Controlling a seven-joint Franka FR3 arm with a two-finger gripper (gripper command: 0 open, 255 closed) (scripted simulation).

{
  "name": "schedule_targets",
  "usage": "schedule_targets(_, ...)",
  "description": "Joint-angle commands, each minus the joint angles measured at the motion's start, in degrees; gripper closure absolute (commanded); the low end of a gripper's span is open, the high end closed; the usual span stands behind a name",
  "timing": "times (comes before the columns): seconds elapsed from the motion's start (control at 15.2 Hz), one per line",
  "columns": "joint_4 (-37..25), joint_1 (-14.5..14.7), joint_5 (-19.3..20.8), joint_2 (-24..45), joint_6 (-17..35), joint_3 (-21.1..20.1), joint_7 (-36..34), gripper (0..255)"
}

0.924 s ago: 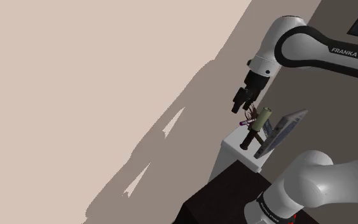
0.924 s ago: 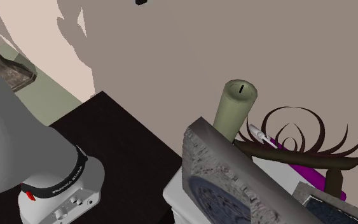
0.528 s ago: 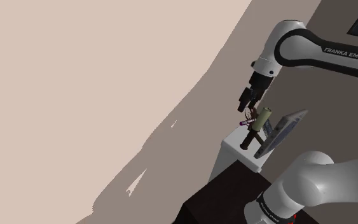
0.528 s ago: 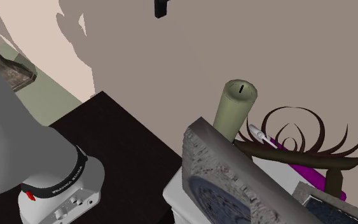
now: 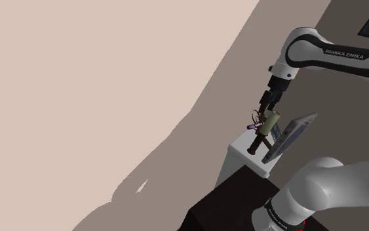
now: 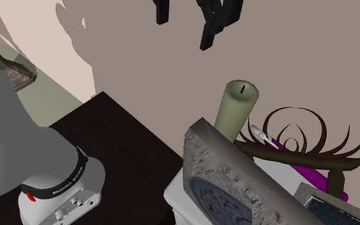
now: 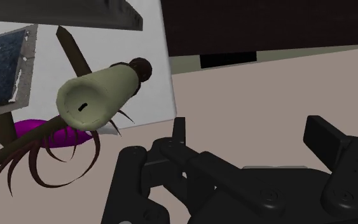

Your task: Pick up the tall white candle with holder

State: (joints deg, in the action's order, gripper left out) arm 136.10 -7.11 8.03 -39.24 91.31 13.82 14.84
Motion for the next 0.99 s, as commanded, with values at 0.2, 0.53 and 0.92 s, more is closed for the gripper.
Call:
schedule_targets(0.2,-4.54,-1.92,4.33,5.41,-0.08,5.42,6.38,0)
schedule_targets(0.53,-9.42,-3.2,7.26,11.14,0.36,10.23,12.13,0)
schedule_targets(0.92,-4.99,-3.42,7.76,11.29,4.94,10.98,11.72,0)
